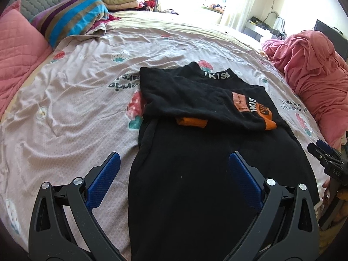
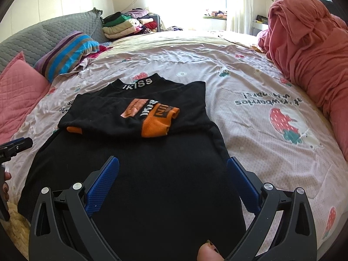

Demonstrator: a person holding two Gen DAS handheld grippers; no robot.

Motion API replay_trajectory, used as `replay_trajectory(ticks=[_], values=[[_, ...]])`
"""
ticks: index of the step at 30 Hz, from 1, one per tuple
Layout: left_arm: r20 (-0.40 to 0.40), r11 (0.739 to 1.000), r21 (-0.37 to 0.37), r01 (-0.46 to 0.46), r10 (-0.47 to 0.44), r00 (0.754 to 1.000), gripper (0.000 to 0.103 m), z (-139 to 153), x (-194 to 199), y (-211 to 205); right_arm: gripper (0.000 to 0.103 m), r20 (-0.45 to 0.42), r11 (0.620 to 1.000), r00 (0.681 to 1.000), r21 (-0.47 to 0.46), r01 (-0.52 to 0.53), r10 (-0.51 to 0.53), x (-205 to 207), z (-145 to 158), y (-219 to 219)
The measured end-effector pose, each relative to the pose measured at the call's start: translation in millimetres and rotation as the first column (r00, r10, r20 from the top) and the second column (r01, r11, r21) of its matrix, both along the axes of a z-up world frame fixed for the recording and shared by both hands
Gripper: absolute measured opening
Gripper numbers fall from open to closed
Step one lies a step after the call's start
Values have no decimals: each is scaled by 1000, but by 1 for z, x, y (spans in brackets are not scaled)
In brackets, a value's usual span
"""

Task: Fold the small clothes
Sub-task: 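Grasp one hem corner with the left tool while the right tool grasps the other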

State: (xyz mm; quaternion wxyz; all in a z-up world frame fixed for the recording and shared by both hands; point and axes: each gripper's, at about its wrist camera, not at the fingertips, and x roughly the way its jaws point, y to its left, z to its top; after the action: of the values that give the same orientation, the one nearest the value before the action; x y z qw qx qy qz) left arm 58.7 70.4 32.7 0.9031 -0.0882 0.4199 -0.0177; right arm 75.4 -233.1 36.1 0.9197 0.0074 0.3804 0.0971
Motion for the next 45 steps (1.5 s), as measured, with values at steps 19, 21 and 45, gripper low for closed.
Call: replay_trajectory(ticks=[19,21,45], values=[[-134,999,-43,28,-33,990,94,0,-42,25,99,-32,1000,999,-14,1,-1,-16,-6,-16],[-161,999,-19,39,-42,986,94,-5,-44,25,99,-31,1000,1000,-15,-3,3,-18,-5,-16],[-341,964,-159,214,-257,904,61,-42,-72,22,99,-60,998,998,-60,9,-12,-38,-9,-36]])
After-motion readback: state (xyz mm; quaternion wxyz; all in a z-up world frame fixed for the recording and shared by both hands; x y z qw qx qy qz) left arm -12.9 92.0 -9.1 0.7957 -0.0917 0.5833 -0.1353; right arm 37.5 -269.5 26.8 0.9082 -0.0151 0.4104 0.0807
